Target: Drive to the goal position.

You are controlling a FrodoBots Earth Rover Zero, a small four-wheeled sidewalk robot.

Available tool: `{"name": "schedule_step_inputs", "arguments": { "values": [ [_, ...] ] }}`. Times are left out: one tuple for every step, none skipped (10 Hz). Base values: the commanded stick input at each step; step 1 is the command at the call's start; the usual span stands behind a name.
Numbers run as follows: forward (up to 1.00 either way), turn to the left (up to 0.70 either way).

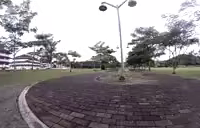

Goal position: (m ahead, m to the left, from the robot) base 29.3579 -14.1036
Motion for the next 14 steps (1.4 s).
{"name": "schedule_step_inputs", "arguments": {
  "values": [
    [0.7, 0.0],
    [0.7, 0.0],
    [0.7, 0.0],
    [0.7, 0.0],
    [0.7, 0.0],
    [0.7, 0.0],
    [0.7, 0.1],
    [0.7, 0.35],
    [0.7, 0.35],
    [0.7, 0.35],
    [0.7, 0.0],
    [0.7, 0.0],
    [0.7, 0.0],
    [0.7, 0.0]
  ]
}}
